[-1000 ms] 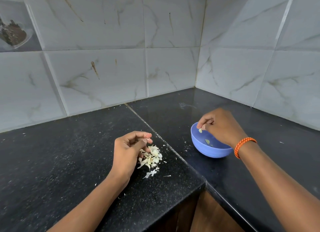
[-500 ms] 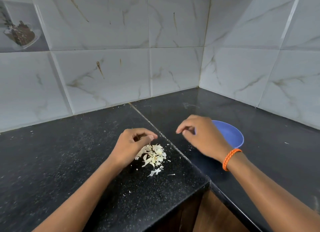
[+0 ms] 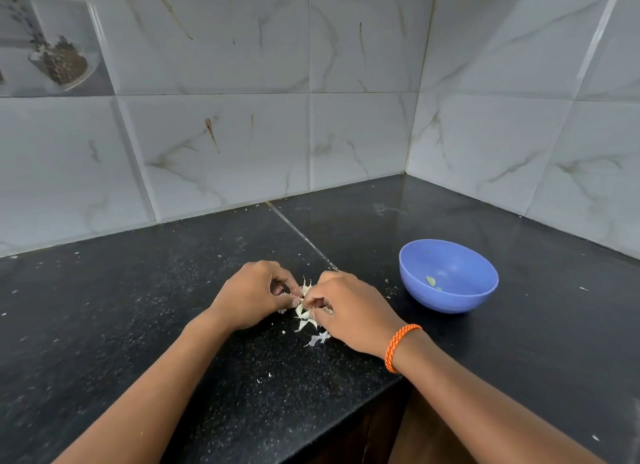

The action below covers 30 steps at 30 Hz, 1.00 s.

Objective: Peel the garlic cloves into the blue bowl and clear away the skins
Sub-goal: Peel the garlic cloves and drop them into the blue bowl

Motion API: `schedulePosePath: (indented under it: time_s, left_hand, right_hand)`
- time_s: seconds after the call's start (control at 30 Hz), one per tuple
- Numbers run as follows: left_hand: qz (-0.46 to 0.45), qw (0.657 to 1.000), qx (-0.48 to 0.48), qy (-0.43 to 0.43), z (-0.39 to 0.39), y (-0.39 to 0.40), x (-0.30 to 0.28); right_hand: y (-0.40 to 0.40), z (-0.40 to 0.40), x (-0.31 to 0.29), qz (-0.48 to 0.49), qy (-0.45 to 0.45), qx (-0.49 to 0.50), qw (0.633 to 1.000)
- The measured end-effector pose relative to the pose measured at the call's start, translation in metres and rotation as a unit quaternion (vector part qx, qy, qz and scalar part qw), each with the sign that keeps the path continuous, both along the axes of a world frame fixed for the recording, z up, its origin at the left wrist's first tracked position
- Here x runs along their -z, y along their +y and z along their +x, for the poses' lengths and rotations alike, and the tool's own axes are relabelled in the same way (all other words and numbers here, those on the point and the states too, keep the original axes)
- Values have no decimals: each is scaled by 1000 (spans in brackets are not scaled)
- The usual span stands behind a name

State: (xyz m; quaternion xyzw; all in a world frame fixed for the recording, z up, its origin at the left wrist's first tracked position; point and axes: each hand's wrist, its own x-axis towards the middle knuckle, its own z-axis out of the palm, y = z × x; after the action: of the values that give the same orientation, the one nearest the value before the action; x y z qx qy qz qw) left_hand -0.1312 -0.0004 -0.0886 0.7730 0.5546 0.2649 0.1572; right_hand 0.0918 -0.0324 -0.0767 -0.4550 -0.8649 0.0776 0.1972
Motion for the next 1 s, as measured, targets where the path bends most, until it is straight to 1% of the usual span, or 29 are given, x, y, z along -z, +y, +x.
schedulePosePath:
  time_s: [0.17,0.27,0.37,0.43,0.5,0.6,0.67,0.8,1.0]
  left_hand:
    - [1,1000,-2,1,0,1,4]
    - [27,999,3,-29,2,1,4]
    - [40,998,15,-56,2,1,3]
    - [31,996,26,-78,3,0,2]
    - [27,993,36,-105,3,-2,0]
    - [36,990,35,-129,6,-3,-3]
    - [39,989,25,-143,9,-5,-2]
    - [47,987,15,-151,15,-10,-3]
    - [60,991,3,-123,17,-12,-3]
  right_hand:
    - [1,-5,-1,18,-29,3,999]
    - [1,-6,-1,39,-44,-2,998]
    - [2,-6,0,49,-37,-10,998]
    - [3,-5,-2,44,-3,-3,999]
    - [4,-2,-4,33,57,9,998]
    - [6,5,-7,-4,162,10,987]
    - [6,11,-6,-26,210,11,977]
    - [4,24,0,-42,262,10,964]
    - [0,37,18,-23,281,-24,959]
